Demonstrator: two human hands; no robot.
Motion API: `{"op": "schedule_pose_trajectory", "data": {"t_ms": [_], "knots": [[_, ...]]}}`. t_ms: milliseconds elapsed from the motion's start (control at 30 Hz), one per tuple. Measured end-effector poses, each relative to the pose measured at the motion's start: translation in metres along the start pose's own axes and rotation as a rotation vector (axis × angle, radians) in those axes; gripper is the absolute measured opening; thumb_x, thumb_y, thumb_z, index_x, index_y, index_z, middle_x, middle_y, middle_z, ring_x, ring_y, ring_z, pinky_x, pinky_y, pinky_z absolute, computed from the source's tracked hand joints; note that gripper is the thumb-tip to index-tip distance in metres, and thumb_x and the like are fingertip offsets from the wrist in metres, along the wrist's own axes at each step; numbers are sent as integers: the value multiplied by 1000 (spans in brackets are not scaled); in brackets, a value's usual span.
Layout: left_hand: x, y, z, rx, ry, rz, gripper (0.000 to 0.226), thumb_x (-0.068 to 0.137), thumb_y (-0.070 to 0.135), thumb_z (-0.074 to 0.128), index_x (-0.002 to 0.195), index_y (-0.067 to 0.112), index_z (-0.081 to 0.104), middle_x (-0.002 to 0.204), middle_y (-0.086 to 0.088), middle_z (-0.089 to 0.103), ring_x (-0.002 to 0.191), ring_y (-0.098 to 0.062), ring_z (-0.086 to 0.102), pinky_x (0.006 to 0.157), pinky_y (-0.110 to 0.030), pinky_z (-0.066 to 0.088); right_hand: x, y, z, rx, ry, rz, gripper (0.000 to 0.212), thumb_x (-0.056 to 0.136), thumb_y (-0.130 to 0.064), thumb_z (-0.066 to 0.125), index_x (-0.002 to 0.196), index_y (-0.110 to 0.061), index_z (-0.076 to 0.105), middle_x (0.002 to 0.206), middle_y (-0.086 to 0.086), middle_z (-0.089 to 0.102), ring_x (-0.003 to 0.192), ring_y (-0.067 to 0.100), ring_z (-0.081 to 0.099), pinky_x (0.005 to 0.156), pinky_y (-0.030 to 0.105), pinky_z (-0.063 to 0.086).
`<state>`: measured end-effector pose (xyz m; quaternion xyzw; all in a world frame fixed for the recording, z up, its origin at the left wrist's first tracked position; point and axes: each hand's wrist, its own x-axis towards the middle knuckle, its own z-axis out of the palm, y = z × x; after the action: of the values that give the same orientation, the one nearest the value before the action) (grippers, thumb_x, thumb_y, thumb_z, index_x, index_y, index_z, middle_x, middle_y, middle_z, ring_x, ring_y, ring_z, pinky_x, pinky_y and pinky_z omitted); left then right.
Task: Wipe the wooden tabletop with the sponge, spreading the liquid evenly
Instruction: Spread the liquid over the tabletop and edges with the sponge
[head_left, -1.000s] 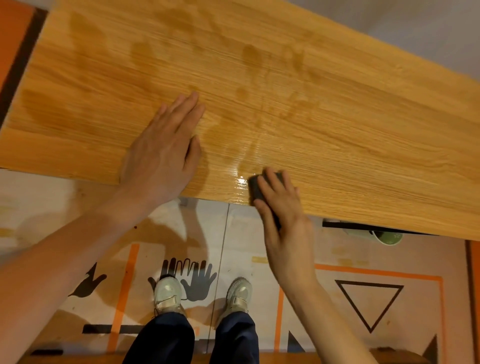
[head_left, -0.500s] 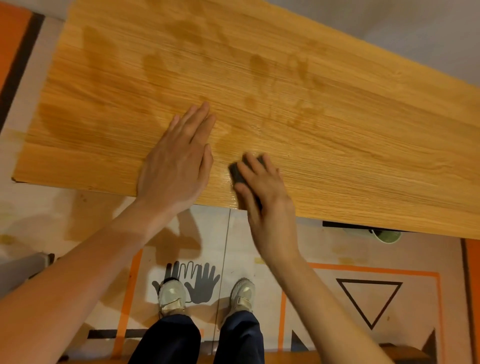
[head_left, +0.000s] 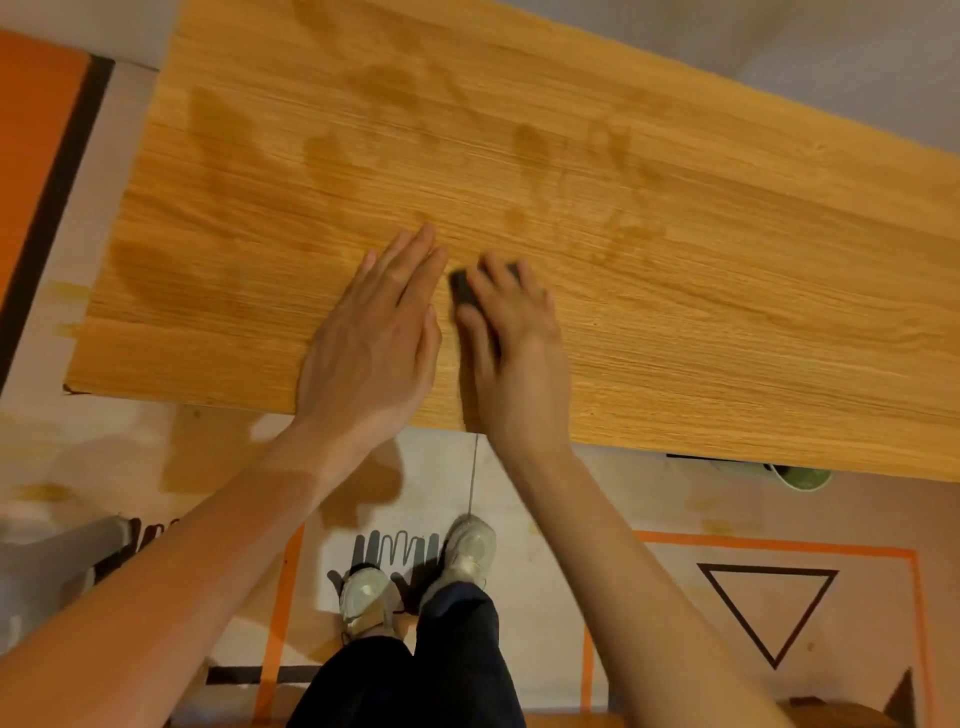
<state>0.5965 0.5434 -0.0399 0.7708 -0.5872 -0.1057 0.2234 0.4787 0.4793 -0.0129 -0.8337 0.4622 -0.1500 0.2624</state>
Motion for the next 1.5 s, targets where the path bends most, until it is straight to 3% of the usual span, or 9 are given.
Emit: {"op": "schedule_pose_trajectory", "data": {"t_ms": [200,367,567,733,900,1067,1167,1333,1500], "knots": [[-1,2,-1,-19,-1,-9,49,109,18,30,156,7,35,166,-8,29,155,-18,22,128,-37,15,1,25,-15,-63,-2,-64,39,102,-16,46,140,-7,47,150,9,41,147,25,24,123,40,14],[-1,2,-1,15,1,-23,48,108,19,33,154,5,37,164,-10,30,154,-21,25,128,-37,15,-31,78,-55,43,258,167,33,96,-5,55,129,-5,59,141,10,51,141,28,36,115,42,33],[0,6,-7,-77,-12,-70,50,106,9,46,155,6,37,164,-5,30,154,-16,24,128,-28,10,7,20,-4,61,58,-73,35,99,-14,51,133,-9,56,145,9,49,143,26,32,117,43,30],[13,-1,-17,-80,-39,-91,53,106,21,43,157,11,32,166,2,24,152,-2,13,123,-12,-1,-2,87,-56,35,19,-92,37,99,-13,53,135,-7,54,145,7,48,144,22,31,118,45,29],[55,-18,-17,-15,14,-146,50,108,18,40,156,7,35,166,-5,26,154,-12,17,127,-27,6,-4,107,-77,52,178,148,34,97,-8,55,131,-6,58,143,8,50,143,24,32,118,47,26],[60,-24,-7,66,49,-141,48,108,18,40,155,7,38,165,-6,31,154,-17,23,128,-29,9,25,33,-21,87,67,-91,28,93,-11,62,121,-7,66,133,12,60,133,32,47,118,42,27],[57,-22,-5,60,74,-119,47,108,15,42,154,6,40,164,-7,34,153,-19,27,127,-28,11,29,45,-31,79,-74,-212,32,94,-12,62,126,-8,63,138,11,56,137,29,42,118,43,27],[58,-22,-6,11,90,-124,49,105,18,42,152,5,42,162,-9,36,153,-21,28,126,-23,10,7,127,-94,77,56,30,36,97,-11,57,133,-10,56,146,2,48,145,17,30,121,44,22],[59,-23,-7,10,61,-122,52,105,24,44,153,5,40,163,-8,34,154,-23,27,127,-29,13,31,73,-51,71,94,-10,33,96,-15,60,128,-11,61,139,7,56,139,23,39,119,40,28]]}}
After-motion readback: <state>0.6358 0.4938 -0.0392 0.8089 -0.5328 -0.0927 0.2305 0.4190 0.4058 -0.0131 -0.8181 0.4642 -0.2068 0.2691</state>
